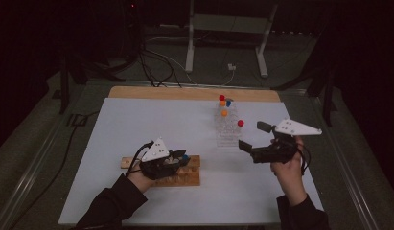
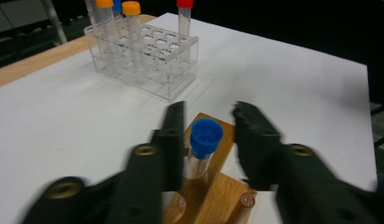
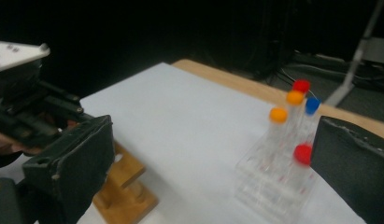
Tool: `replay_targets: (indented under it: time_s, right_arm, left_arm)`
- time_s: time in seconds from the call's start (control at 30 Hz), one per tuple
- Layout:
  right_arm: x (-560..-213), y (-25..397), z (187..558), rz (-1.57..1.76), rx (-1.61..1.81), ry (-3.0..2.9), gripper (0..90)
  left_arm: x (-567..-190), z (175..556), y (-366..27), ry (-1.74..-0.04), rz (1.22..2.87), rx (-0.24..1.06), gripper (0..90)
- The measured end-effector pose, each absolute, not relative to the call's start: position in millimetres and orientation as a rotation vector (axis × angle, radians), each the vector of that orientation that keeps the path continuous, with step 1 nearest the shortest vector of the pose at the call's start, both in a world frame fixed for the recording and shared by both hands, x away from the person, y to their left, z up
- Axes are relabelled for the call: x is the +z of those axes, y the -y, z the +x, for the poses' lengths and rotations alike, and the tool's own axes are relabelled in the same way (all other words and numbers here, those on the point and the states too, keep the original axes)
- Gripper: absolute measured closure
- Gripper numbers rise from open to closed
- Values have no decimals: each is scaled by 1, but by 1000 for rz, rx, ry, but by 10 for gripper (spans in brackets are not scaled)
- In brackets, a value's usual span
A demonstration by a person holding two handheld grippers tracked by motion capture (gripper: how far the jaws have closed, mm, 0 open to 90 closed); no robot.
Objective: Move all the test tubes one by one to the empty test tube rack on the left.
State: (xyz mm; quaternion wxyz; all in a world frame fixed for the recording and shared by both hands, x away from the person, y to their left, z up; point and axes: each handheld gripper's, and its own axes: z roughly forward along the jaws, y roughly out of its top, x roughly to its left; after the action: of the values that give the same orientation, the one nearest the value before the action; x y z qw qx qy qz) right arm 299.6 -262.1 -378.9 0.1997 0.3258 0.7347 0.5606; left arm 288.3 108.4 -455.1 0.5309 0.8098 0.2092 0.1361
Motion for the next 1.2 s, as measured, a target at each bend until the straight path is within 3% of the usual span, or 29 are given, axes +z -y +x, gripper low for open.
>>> replay_targets:
  time_s: [0.17, 0.2, 0.27, 0.33, 0.43, 0.7, 1.2]
  right_arm:
    - [-373, 279, 340, 904, 1580, -2108, 0]
    - [-372, 281, 347, 902, 1581, -2113, 21]
    - [-372, 285, 362, 924, 1591, -2092, 198]
    - [-373, 288, 375, 908, 1601, -2110, 152]
    - [-377, 290, 392, 865, 1574, -2129, 223]
    - [-401, 288, 436, 805, 1498, -2240, 381]
    - [-446, 279, 490, 878, 1386, -2307, 537]
  left_arm:
    - [-446, 283, -119, -491, 1890, 312, 339]
    - [-442, 280, -126, -478, 1876, 299, 292]
    - [-439, 278, -133, -474, 1871, 265, 199]
    - [-436, 276, -142, -446, 1867, 250, 142]
    - [-434, 274, -150, -439, 1865, 238, 30]
    - [-432, 265, -175, -469, 1832, 254, 11]
    - [-432, 264, -182, -459, 1819, 265, 11]
